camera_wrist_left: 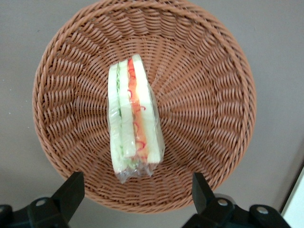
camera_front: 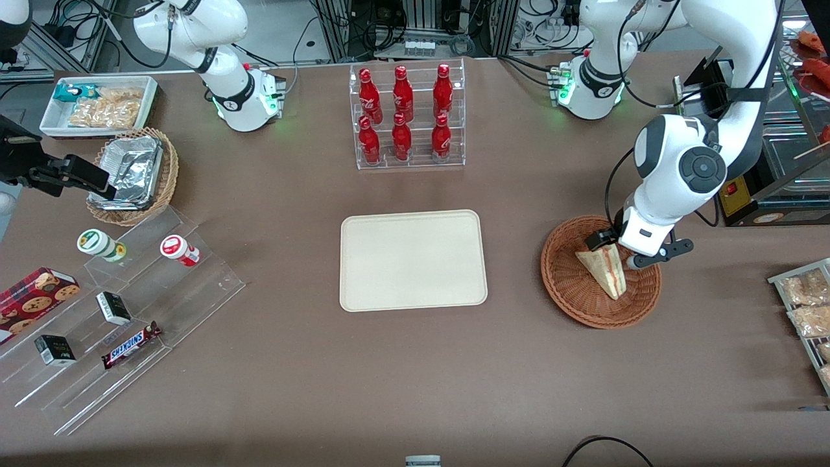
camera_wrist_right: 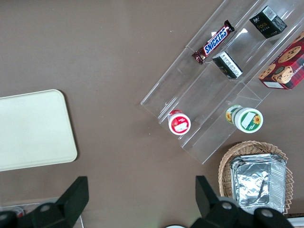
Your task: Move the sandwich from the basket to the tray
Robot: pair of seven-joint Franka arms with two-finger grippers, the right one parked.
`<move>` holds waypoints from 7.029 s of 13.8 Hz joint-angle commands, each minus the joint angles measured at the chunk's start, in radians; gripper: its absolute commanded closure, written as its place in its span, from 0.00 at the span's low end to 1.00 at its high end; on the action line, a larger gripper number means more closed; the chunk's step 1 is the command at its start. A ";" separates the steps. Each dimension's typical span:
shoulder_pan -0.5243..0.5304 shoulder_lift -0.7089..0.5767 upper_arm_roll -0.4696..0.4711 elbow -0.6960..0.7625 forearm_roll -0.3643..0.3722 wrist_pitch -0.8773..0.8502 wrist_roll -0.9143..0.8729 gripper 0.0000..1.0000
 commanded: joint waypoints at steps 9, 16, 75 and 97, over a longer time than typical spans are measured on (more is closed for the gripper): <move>0.009 0.090 0.006 -0.005 0.006 0.097 -0.303 0.00; 0.009 0.155 0.009 0.001 0.004 0.141 -0.301 0.19; -0.659 0.495 -0.034 0.885 0.049 -0.420 -0.548 0.00; 0.019 0.015 -0.039 0.592 0.009 -0.779 0.366 0.00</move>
